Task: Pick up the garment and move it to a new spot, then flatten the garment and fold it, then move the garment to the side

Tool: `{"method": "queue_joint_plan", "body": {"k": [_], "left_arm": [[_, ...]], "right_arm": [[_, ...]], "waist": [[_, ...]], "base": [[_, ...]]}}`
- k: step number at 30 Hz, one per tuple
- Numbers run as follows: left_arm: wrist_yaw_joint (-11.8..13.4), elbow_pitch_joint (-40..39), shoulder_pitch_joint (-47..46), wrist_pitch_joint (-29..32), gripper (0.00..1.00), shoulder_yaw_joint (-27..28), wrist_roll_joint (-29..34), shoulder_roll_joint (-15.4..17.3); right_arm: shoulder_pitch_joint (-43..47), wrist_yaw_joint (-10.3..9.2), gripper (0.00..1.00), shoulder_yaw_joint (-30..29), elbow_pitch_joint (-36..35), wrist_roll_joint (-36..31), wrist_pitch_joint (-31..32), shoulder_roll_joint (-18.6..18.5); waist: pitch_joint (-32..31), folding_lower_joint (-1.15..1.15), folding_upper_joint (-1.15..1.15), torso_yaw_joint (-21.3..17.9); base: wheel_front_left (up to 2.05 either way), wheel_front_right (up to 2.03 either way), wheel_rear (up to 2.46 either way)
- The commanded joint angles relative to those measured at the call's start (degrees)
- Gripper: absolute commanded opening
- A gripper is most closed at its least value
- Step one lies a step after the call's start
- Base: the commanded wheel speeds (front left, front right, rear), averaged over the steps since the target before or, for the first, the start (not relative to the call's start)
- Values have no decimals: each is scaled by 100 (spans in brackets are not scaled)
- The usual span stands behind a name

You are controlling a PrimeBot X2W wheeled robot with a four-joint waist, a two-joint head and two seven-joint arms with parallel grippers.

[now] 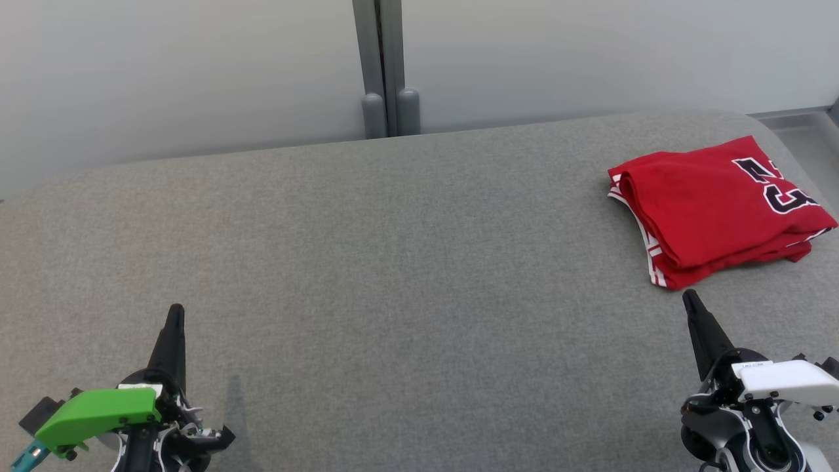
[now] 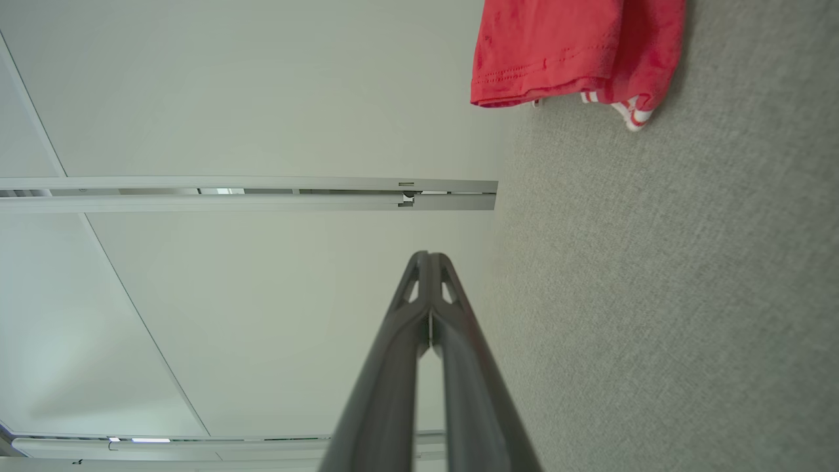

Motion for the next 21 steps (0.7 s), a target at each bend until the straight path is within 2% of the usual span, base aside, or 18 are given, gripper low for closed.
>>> {"method": "queue_joint_plan", "body": {"k": [1, 21], "left_arm": [[-24, -8, -51, 23, 0, 14, -19, 25], [-24, -9, -51, 24, 0, 15, -18, 25]], "right_arm": [[-48, 0, 0, -11, -23, 19, 17, -30], [-48, 0, 0, -11, -23, 20, 17, -30]], "waist": [[0, 0, 0, 0], [0, 0, 0, 0]], "base": [[0, 0, 0], [0, 0, 0]]}}
